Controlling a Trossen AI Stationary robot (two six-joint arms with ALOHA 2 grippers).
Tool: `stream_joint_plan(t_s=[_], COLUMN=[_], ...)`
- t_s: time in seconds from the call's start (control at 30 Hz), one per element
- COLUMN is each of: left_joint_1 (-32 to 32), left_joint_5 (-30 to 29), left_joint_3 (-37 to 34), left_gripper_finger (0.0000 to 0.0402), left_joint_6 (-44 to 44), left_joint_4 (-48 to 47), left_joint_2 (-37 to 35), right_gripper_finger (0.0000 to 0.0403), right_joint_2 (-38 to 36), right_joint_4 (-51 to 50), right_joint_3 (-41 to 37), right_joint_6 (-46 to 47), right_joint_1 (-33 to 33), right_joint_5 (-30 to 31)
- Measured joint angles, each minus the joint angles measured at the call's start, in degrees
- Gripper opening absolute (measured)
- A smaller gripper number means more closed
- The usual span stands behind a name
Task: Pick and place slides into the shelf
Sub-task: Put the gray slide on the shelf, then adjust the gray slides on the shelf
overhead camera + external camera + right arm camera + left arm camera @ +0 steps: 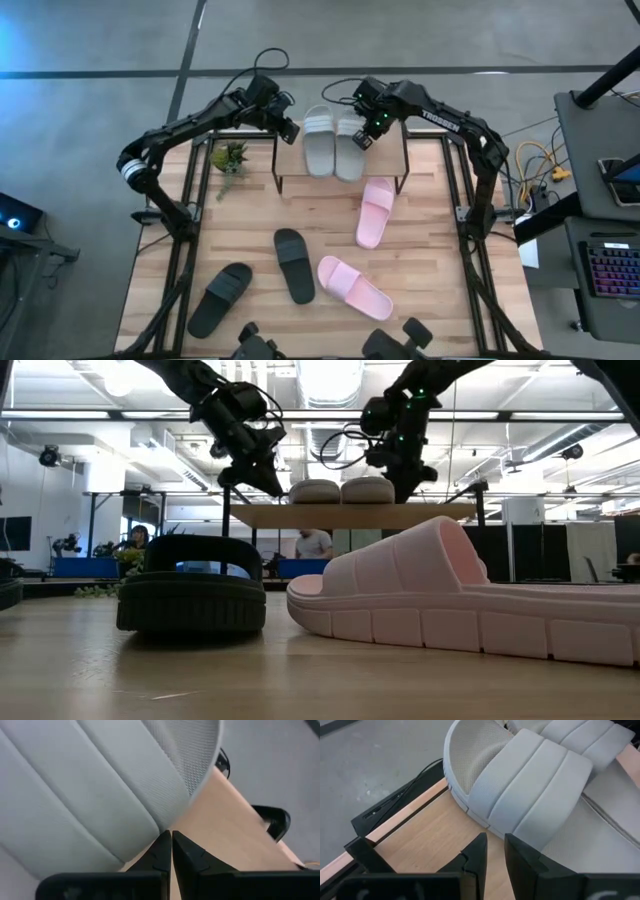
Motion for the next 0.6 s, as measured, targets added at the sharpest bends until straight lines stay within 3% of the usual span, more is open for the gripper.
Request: stream_joint_plan(t_s=[0.17,0.33,0.6], left_joint_1=[0.0,-0.1,-0.1], left_joint_5=[0.8,3.1,2.7], left_joint_3=[0.0,0.3,0.6], left_gripper_finger=[0.0051,0.0051,0.0051], left_joint_6=[-0.1,-0.1,-0.1], left_joint_4=[0.2,0.6,5.5], left_joint_2=[0.7,3.2,4.6], right_gripper_finger=[0.0009,0.0008,0.0009], right_joint_2=[-0.2,-0.8,-2.3], right_joint_4=[0.0,-0.1,-5.5], right_joint_3=[2.4,4.3,4.5], right_joint_6=[-0.1,0.0,0.0], right_joint_1=[0.0,0.0,0.0], right_joint_5=[0.7,6.1,6.5])
